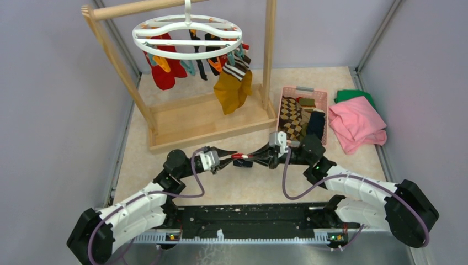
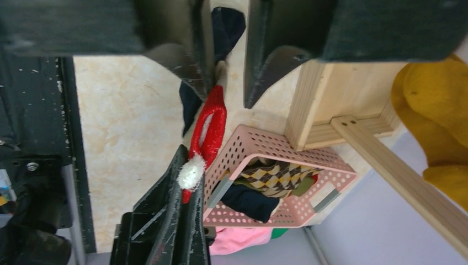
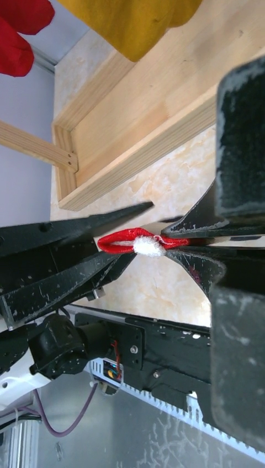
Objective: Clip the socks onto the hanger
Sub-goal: Pick up the sock from the bin.
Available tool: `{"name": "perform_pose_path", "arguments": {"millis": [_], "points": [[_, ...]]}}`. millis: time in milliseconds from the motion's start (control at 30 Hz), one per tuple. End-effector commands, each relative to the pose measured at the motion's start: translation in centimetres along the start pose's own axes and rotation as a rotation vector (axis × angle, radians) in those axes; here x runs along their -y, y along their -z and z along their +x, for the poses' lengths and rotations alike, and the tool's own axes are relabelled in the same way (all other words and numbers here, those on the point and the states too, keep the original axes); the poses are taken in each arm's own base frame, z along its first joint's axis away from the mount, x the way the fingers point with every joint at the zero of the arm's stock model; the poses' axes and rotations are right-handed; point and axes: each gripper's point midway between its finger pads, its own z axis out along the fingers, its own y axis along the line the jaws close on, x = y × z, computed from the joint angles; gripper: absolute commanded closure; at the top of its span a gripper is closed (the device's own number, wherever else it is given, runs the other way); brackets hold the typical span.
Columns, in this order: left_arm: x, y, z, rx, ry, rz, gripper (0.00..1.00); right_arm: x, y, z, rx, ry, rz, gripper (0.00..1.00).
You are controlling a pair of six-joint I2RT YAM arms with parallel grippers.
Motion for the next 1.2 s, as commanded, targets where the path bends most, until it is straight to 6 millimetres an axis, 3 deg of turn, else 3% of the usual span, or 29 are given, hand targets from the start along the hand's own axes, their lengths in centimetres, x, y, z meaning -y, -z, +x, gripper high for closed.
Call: {"name": "perform_pose_path", "arguments": {"millis": [0,33,100,200,267,400,500,667,900,1167], "points": [[-1.6,-0.1,-1.2,0.052,0.121,-0.109,0.61,1.1,-0.5,-3.0,0.044,-0.015,0.051,1.0],[-1.6,0.0,-1.1,0.05,0.15,-0.112,0.49,1.5,-0.5,-2.9,0.032,-0.038,0.075,1.0],[-1.8,0.2,-1.0,0.052,0.201,-0.132,0.39,2.3,-0.5,-2.8,0.012,-0.092,0.13,1.0],[-3.3,1.3,-1.0,0.062,0.283,-0.243,0.35,4.1,-0.1,-3.2,0.015,-0.155,0.244,1.0],[-5.3,2.6,-1.0,0.067,0.356,-0.38,0.26,5.1,0.4,-3.7,0.035,-0.18,0.321,1.0],[-5.9,3.9,-4.0,0.167,0.377,-0.429,0.22,6.4,1.1,-4.0,0.049,-0.208,0.409,1.0],[-5.3,3.8,-6.3,0.234,0.396,-0.373,0.41,6.8,1.1,-4.0,0.051,-0.224,0.428,1.0],[-5.1,1.7,-6.3,0.24,0.491,-0.292,0.81,5.9,0.0,-4.5,0.086,-0.257,0.354,1.0],[-6.1,-1.5,-4.7,0.207,0.568,-0.242,0.91,3.5,-2.4,-5.5,0.116,-0.285,0.199,1.0],[-5.1,-4.1,-4.9,0.211,0.614,-0.148,0.91,3.7,-4.6,-4.7,0.097,-0.314,0.188,1.0]]}}
